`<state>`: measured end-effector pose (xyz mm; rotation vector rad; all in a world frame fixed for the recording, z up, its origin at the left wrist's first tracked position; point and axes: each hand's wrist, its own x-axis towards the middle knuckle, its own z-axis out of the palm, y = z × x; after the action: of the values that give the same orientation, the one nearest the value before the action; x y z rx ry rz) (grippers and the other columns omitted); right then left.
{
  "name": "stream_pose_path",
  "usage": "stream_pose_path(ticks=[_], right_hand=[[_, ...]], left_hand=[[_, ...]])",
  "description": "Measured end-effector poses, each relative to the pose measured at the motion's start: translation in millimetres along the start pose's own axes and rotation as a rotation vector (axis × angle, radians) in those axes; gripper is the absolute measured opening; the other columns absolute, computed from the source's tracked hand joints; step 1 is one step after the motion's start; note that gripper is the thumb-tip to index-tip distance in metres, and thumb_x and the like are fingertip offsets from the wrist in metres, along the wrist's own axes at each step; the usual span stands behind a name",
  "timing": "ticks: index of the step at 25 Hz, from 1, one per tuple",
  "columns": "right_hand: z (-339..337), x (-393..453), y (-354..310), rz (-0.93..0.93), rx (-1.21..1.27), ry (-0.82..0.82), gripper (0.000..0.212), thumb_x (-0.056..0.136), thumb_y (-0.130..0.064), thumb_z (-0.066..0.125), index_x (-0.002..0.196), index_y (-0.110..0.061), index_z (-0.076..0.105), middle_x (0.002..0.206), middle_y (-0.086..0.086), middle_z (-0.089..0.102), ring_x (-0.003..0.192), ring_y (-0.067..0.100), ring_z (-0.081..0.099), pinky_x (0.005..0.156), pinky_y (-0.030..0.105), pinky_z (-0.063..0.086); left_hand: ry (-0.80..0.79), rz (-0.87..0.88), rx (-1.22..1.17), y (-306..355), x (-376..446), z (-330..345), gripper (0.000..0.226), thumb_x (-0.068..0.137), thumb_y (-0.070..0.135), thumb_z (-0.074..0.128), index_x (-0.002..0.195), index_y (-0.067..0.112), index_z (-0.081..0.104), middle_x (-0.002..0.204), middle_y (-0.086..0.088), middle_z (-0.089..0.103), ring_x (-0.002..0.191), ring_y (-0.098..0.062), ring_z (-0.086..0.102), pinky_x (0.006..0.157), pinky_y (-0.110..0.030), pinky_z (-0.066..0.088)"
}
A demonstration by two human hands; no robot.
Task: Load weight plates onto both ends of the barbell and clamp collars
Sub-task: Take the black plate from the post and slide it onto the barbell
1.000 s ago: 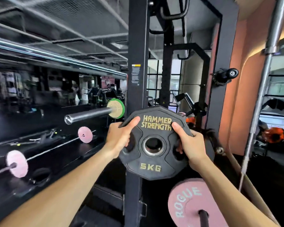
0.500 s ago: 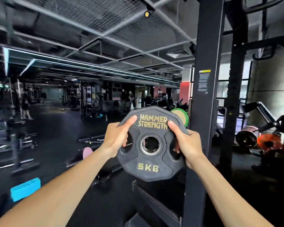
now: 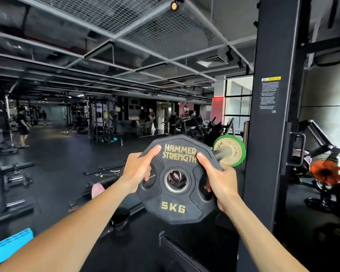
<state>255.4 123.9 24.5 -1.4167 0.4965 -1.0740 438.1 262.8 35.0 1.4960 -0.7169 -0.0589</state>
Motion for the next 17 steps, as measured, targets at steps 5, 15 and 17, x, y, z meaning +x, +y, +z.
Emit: stream_pose_path(ticks=[5,15,17], right_hand=[[17,5,13,-0.06,-0.032,0.132,0.06,0.044,-0.078,0.084,0.07,-0.024,0.08,0.046,-0.008,0.061,0.036,0.008,0.048,0.037,0.021,0.037],[39,-17,20,-0.249,-0.283,0.438,0.056,0.057,-0.08,0.078,0.046,-0.03,0.057,0.041,-0.014,0.049,0.039,0.004,0.044,0.039,0.021,0.036],[39,-15,22,-0.258,-0.31,0.486,0.062,0.056,-0.083,0.077,0.05,-0.024,0.06,0.044,-0.01,0.052,0.042,0.009,0.047,0.042,0.026,0.039]], left_hand=[[-0.103,0.014,-0.04,-23,40,2,0.069,0.063,0.077,0.064,0.032,0.018,0.046,0.032,-0.007,0.042,0.032,-0.019,0.047,0.049,-0.025,0.045],[-0.361,0.052,-0.218,-46,80,16,0.082,0.062,0.071,0.065,0.074,-0.01,0.065,0.038,-0.007,0.043,0.033,-0.017,0.04,0.041,-0.024,0.038],[-0.387,0.058,-0.213,-48,84,20,0.08,0.064,0.071,0.066,0.074,-0.009,0.064,0.043,-0.011,0.043,0.032,-0.016,0.04,0.033,-0.015,0.034]])
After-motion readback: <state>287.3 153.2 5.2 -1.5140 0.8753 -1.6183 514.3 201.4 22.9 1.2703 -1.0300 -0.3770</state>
